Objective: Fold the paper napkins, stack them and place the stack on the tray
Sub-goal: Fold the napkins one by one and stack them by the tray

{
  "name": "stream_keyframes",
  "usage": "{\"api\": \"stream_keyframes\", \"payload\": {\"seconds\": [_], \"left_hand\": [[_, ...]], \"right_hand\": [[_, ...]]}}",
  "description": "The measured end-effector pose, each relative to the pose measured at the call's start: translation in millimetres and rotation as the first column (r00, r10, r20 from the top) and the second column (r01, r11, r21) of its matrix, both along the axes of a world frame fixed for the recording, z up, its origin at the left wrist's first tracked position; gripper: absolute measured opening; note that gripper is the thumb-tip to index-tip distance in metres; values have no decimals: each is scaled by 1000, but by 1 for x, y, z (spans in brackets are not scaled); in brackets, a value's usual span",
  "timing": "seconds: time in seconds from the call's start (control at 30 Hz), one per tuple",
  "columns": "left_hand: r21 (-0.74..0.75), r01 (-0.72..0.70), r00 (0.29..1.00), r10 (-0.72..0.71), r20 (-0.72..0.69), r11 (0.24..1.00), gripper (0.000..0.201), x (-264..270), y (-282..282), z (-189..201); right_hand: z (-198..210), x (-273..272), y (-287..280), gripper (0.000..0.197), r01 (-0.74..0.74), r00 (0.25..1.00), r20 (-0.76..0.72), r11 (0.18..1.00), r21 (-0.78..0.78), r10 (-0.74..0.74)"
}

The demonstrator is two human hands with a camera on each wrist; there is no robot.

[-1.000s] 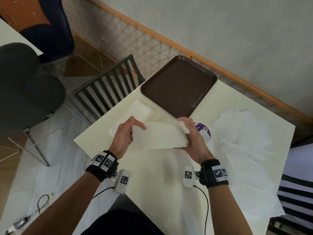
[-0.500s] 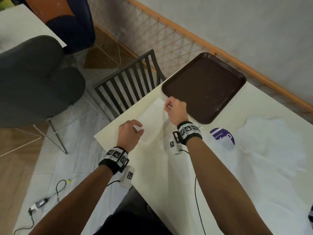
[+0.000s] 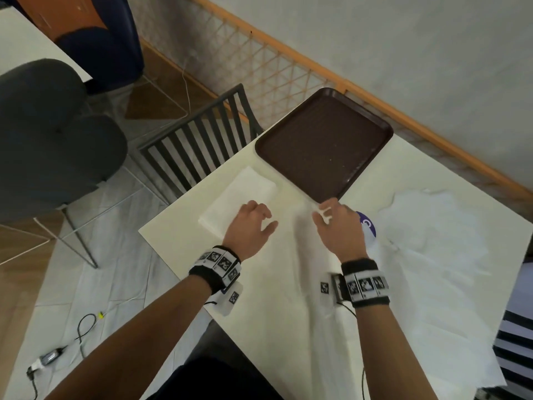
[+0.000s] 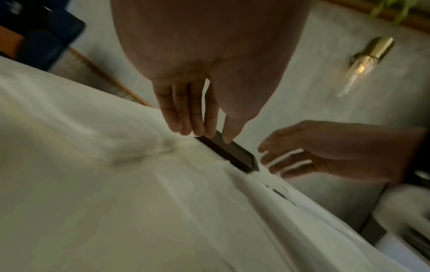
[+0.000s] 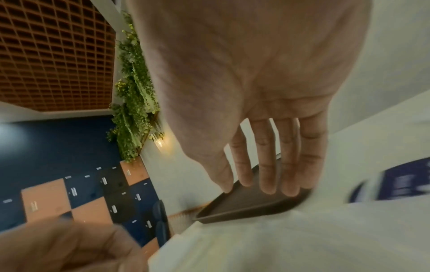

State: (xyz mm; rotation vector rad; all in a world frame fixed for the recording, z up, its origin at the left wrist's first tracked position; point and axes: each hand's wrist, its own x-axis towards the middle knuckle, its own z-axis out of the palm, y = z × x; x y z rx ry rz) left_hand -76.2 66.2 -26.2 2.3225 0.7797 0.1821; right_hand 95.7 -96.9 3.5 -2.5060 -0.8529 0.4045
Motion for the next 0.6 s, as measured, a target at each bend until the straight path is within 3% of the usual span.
{"api": "stream_keyframes", "payload": {"seconds": [0.13, 0.2, 0.33, 0.43, 0.53, 0.6], "left_hand": [[90, 61, 965, -36, -261, 994, 67, 37, -21, -9], [93, 32, 947, 0, -321, 995, 68, 46, -29, -12], [-65, -54, 983, 42, -177, 996, 40, 55, -30, -16], [-108, -93, 996, 91, -24, 990, 20, 48, -25, -15], [-173, -138, 987, 150, 60, 975, 23, 37, -22, -8], [-201, -166, 981, 183, 67, 965, 30, 30, -18, -5]], "right_hand": [[-13, -17, -56, 73, 158, 987, 29, 959, -237, -156], [-24, -25, -69, 84, 144, 990, 36, 937, -319, -139], [-39, -27, -80, 67, 162, 984, -38, 964, -209, -173], [-42, -23, -84, 41, 183, 980, -51, 975, -122, -191], [-42, -21, -92, 25, 217, 975, -39, 976, -29, -218], [-38, -19, -99, 28, 279, 960, -41, 960, 36, -278]]}}
